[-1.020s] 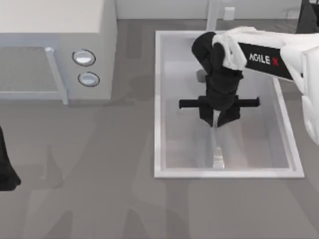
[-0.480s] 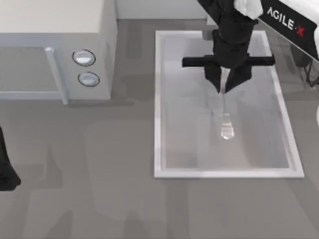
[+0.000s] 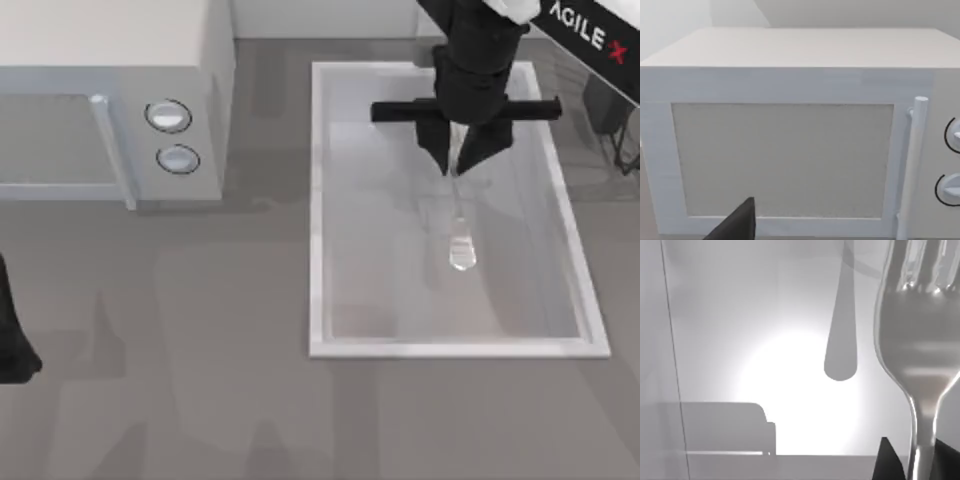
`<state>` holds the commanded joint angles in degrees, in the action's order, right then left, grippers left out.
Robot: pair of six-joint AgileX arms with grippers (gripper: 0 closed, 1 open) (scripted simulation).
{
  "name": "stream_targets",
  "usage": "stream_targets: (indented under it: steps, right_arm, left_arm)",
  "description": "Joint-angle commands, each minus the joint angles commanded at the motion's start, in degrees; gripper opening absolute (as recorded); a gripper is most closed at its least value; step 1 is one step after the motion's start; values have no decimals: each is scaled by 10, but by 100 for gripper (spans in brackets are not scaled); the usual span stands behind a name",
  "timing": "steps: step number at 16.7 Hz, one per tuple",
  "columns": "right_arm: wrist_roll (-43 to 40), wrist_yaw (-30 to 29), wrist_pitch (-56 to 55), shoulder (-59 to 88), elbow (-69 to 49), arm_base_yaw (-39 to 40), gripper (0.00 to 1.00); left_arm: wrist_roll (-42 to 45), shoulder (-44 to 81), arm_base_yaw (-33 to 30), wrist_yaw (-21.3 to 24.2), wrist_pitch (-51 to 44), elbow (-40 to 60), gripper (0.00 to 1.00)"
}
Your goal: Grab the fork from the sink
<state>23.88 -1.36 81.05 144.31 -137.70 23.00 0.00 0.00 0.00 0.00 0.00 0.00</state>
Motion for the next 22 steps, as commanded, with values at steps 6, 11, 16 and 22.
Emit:
stream_targets:
  steps: [6,11,16,22]
  right_arm:
    - [-98,5,-7,-152,165,-98,0]
    - [-207,11,-13,-322,358,-206,0]
    - [-251,13,-13,-381,418,-251,0]
    - [-250,12,-36,-376,438,-248,0]
  left_arm:
    - [0,0,0,0,0,0,100]
    - [0,0,0,0,0,0,100]
    - [0,0,0,0,0,0,100]
    - [0,0,0,0,0,0,100]
